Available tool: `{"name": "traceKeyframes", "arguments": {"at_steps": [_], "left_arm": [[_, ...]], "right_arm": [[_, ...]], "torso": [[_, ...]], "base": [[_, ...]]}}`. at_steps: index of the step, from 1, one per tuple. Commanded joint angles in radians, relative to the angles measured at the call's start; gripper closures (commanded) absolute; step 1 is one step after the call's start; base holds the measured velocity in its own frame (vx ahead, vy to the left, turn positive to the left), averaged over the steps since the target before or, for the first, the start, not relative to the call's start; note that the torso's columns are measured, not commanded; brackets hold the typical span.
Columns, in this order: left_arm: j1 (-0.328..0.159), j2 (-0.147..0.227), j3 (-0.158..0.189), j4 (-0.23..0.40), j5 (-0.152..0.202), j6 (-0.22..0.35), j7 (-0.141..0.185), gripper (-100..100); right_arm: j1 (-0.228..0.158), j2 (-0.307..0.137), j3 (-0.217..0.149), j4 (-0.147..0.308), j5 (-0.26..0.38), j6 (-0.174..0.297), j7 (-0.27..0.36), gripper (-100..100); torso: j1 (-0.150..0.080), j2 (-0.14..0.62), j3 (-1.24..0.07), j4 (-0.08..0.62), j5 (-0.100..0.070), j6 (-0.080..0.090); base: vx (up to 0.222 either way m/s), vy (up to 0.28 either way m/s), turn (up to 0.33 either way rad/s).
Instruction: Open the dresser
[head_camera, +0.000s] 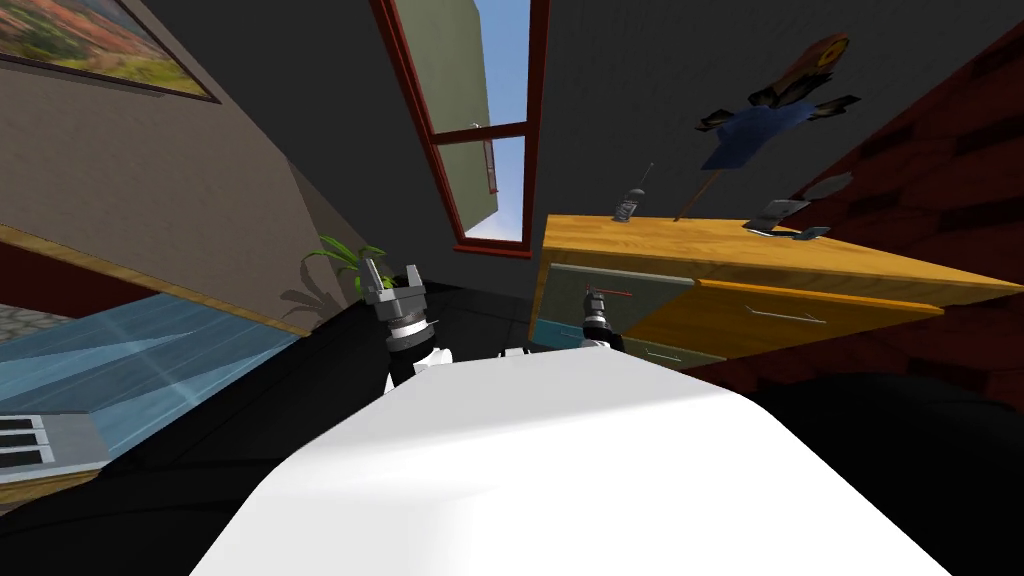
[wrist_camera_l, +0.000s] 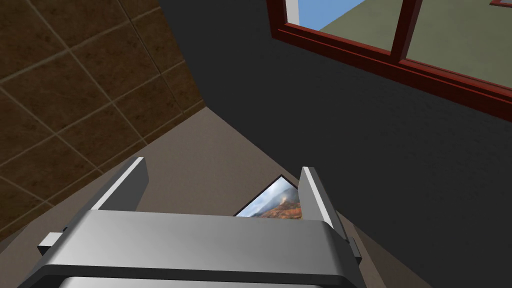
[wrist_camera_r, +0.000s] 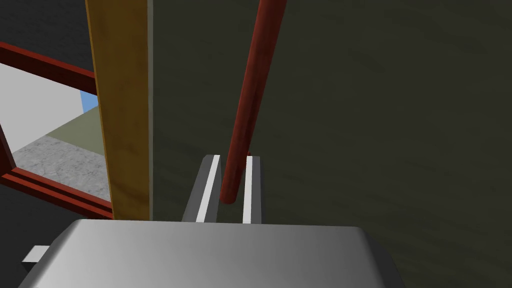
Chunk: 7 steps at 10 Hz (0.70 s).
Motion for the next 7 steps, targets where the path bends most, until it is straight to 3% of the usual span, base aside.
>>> {"name": "traceKeyframes", "arguments": {"at_steps": [1,7], "left_arm": [[0.0,0.0,0.0,0.0,0.0,0.0,0.0,0],[0.0,0.0,0.0,0.0,0.0,0.0,0.0,0]], "right_arm": [[0.074,0.027,-0.021,-0.024,0.027,-0.009,-0.025,100],[0.237,0.088,-0.073,-0.08,0.108,-0.073,-0.107,100]], "torso": [[0.0,0.001,0.0,0.001,0.0,-0.001],[-0.003,-0.001,0.001,-0.001,-0.003,-0.002]], "base": [[0.019,-0.008,0.136],[0.013,-0.008,0.183]]}}
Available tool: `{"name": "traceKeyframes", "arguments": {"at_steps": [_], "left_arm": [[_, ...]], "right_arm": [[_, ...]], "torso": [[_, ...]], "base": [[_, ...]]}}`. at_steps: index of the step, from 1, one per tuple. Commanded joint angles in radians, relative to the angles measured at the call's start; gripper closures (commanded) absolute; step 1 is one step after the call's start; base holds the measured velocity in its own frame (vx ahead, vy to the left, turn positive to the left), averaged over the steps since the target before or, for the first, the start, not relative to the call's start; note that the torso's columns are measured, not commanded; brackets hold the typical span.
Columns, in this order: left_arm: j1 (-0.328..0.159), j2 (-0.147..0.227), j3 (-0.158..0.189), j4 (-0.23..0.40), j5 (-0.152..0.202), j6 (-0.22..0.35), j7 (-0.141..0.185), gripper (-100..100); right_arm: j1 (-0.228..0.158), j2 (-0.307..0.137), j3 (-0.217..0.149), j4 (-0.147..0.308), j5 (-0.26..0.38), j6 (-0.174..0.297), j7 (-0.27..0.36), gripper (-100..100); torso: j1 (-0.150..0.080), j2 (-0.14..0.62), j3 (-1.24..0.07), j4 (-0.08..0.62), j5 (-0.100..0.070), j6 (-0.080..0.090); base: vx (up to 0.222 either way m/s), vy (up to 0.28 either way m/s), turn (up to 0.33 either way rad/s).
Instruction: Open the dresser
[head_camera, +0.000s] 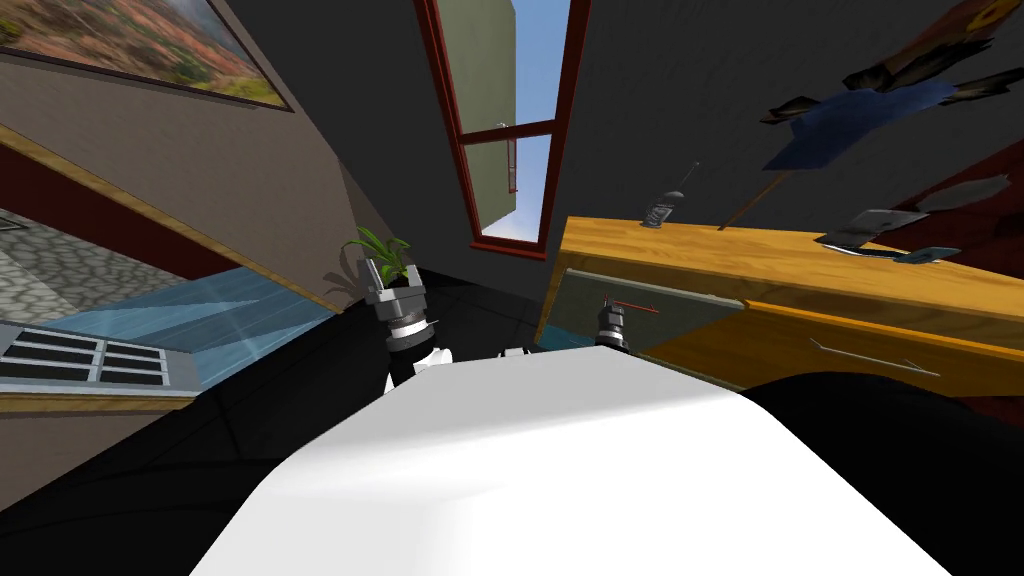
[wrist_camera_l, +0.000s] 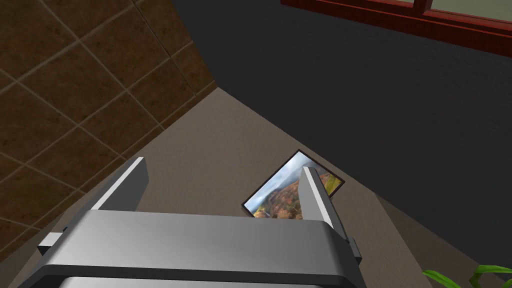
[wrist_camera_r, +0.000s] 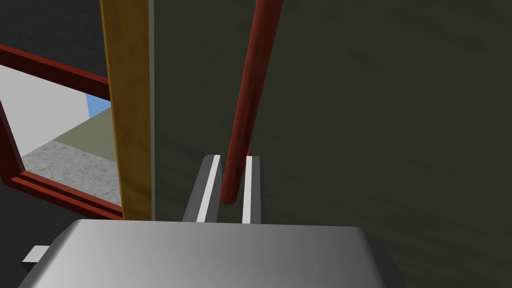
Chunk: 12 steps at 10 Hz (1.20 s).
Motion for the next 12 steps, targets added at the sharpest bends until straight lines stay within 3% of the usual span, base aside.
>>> {"name": "traceKeyframes", "arguments": {"at_steps": [1,3,5,9,10,12], "left_arm": [[0.0,0.0,0.0,0.0,0.0,0.0,0.0,0],[0.0,0.0,0.0,0.0,0.0,0.0,0.0,0],[0.0,0.0,0.0,0.0,0.0,0.0,0.0,0],[0.0,0.0,0.0,0.0,0.0,0.0,0.0,0],[0.0,0.0,0.0,0.0,0.0,0.0,0.0,0],[0.0,0.0,0.0,0.0,0.0,0.0,0.0,0]], "right_arm": [[0.076,0.034,-0.021,-0.019,0.039,-0.022,-0.04,100],[0.134,0.054,-0.038,-0.037,0.066,-0.043,-0.068,100],[0.16,0.054,-0.038,-0.037,0.066,-0.043,-0.068,100],[0.268,0.095,-0.073,-0.074,0.12,-0.085,-0.122,100],[0.244,0.093,-0.073,-0.084,0.117,-0.086,-0.114,100],[0.293,0.089,-0.081,-0.12,0.109,-0.063,-0.124,100]], "torso": [[0.0,0.0,0.001,-0.001,-0.001,0.0],[-0.001,0.001,0.001,0.0,-0.001,0.001],[-0.002,0.001,0.001,0.0,-0.002,0.001],[-0.001,0.003,0.002,0.002,0.0,0.001],[-0.001,0.004,0.003,0.002,0.0,0.003],[0.005,0.01,0.006,0.005,0.003,0.005]], "base": [[0.013,-0.01,0.254],[0.015,-0.01,0.182],[0.01,-0.003,0.085],[0.009,-0.008,0.186],[0.0,0.0,0.0],[-0.068,0.105,-0.059]]}}
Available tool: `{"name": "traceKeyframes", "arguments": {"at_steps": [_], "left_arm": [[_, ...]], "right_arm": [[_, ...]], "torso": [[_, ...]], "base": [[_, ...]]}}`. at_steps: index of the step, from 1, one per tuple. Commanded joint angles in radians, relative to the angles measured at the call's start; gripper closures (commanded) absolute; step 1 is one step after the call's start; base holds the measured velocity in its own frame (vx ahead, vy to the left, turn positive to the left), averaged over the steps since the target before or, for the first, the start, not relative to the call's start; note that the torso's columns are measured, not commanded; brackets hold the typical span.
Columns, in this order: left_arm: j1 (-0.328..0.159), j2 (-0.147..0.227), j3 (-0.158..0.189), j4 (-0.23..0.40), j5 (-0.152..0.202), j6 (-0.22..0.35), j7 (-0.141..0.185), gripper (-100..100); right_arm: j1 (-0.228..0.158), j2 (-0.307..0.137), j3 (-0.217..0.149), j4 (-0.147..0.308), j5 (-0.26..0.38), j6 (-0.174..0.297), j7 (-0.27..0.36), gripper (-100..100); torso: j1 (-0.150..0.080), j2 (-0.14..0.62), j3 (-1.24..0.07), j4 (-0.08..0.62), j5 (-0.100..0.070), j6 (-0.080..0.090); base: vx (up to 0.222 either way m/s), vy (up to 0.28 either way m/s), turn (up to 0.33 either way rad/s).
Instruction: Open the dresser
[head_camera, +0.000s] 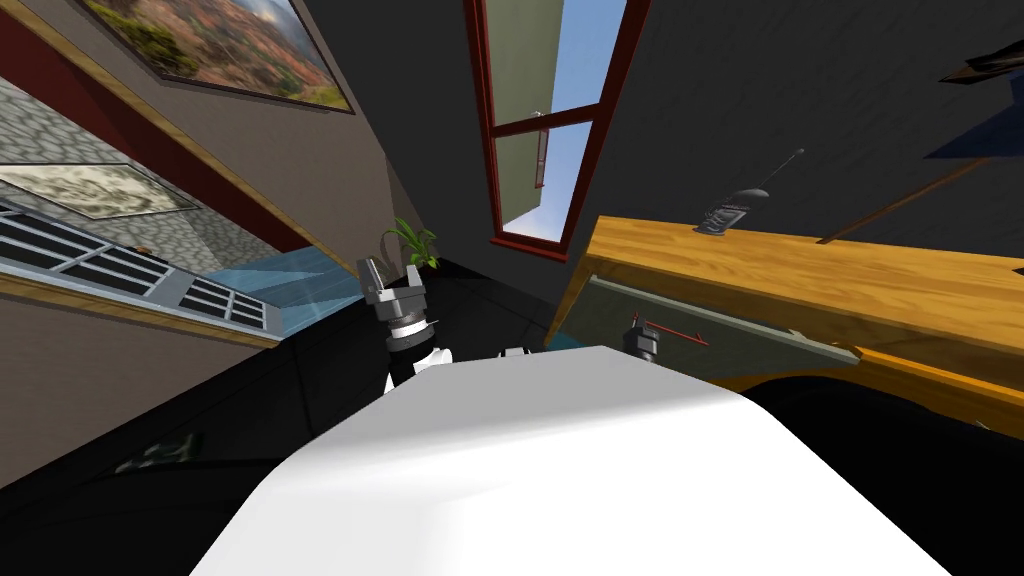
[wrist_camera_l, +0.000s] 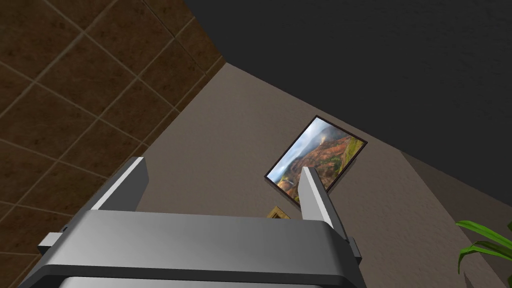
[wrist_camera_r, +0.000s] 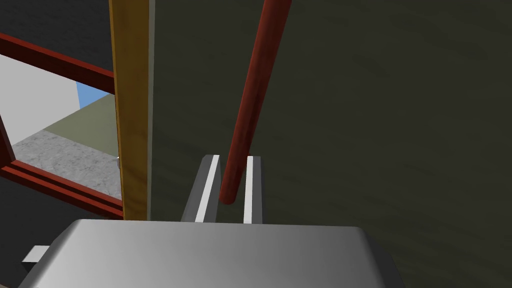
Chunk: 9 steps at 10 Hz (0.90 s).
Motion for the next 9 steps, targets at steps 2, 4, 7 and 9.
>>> {"name": "traceKeyframes", "arguments": {"at_steps": [2,4,7,9], "left_arm": [[0.0,0.0,0.0,0.0,0.0,0.0,0.0,0],[0.0,0.0,0.0,0.0,0.0,0.0,0.0,0],[0.0,0.0,0.0,0.0,0.0,0.0,0.0,0],[0.0,0.0,0.0,0.0,0.0,0.0,0.0,0]], "right_arm": [[0.056,-0.004,-0.007,-0.03,-0.011,0.032,-0.011,100],[0.054,-0.006,-0.003,-0.031,-0.007,0.027,-0.013,100],[0.071,-0.009,0.001,-0.038,-0.005,0.027,-0.019,100],[0.069,-0.01,0.003,-0.044,-0.003,0.025,-0.02,100]], "torso": [[-0.001,0.003,0.002,0.001,0.0,-0.001],[-0.007,-0.005,-0.004,0.001,0.002,-0.002],[-0.003,0.002,0.001,0.002,0.001,0.0],[-0.003,-0.001,-0.001,0.001,0.001,0.0]], "base": [[-0.099,0.128,-0.041],[-0.06,0.065,-0.011],[-0.146,0.099,-0.017],[-0.092,0.099,-0.022]]}}
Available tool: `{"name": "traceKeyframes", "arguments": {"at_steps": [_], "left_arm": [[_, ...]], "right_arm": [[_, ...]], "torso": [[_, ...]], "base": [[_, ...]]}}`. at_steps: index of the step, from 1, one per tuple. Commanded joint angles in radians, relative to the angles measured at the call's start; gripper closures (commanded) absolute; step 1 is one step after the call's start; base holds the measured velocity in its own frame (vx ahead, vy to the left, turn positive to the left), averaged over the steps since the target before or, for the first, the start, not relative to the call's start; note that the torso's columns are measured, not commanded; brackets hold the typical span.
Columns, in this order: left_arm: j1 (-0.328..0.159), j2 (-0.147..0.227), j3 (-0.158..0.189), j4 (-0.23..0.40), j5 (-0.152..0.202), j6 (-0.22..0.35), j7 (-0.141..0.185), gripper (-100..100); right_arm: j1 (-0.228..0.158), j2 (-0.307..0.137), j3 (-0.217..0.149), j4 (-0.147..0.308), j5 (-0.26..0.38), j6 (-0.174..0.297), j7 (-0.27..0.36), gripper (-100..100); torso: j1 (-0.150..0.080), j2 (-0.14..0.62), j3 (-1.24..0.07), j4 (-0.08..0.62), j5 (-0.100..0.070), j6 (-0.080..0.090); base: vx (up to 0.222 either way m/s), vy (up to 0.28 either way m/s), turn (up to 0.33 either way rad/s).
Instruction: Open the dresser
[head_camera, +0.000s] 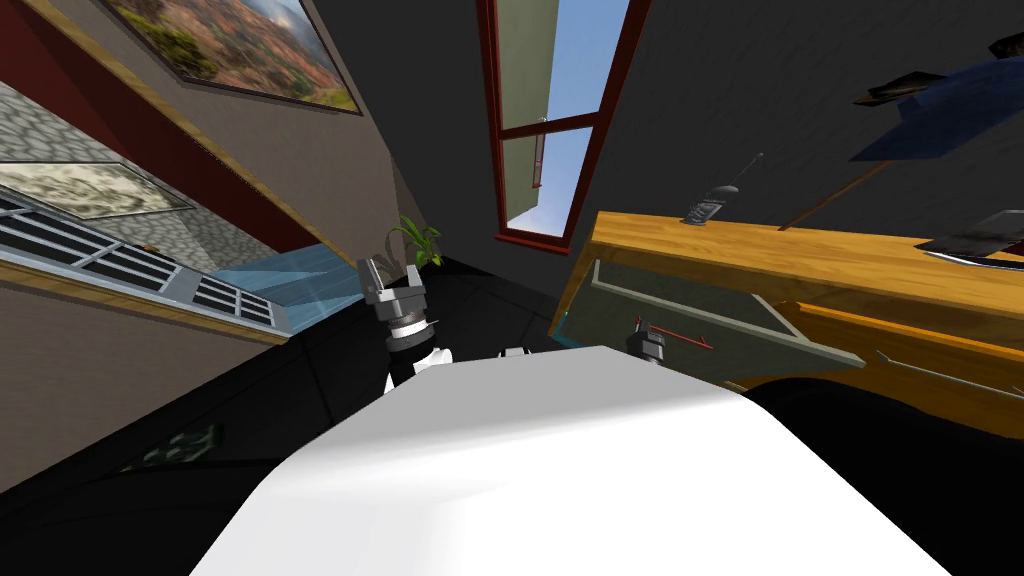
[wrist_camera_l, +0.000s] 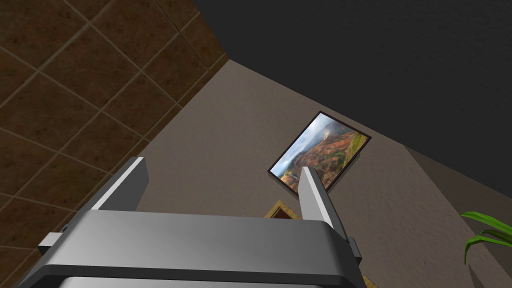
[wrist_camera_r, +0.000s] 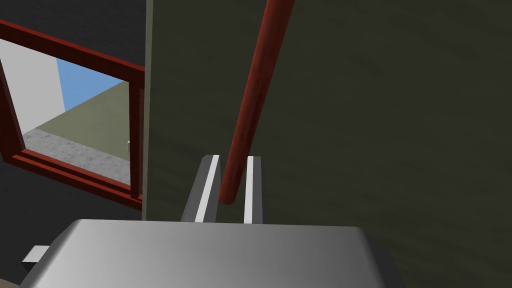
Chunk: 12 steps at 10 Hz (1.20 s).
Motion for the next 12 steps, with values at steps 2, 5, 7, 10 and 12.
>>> {"name": "traceKeyframes", "arguments": {"at_steps": [2,5,7,10,12], "left_arm": [[0.0,0.0,0.0,0.0,0.0,0.0,0.0,0],[0.0,0.0,0.0,0.0,0.0,0.0,0.0,0],[0.0,0.0,0.0,0.0,0.0,0.0,0.0,0],[0.0,0.0,0.0,0.0,0.0,0.0,0.0,0],[0.0,0.0,0.0,0.0,0.0,0.0,0.0,0]], "right_arm": [[0.063,-0.017,-0.025,-0.066,-0.009,0.023,-0.03,-100],[0.124,-0.034,-0.051,-0.133,-0.019,0.046,-0.059,-100],[0.165,-0.045,-0.069,-0.178,-0.025,0.061,-0.078,-100],[0.195,-0.054,-0.081,-0.205,-0.031,0.075,-0.092,-100],[0.198,-0.054,-0.082,-0.204,-0.032,0.078,-0.094,0]], "torso": [[0.0,-0.007,-0.005,0.0,0.003,-0.002],[0.007,-0.001,-0.002,0.002,0.004,-0.004],[0.006,0.001,-0.001,0.002,0.004,-0.003],[0.008,0.001,-0.002,0.003,0.008,-0.003],[0.008,0.002,-0.001,0.003,0.006,-0.004]], "base": [[0.035,0.03,-0.044],[0.061,0.026,-0.027],[0.053,0.029,-0.029],[0.04,0.023,-0.022],[0.0,0.0,0.0]]}}
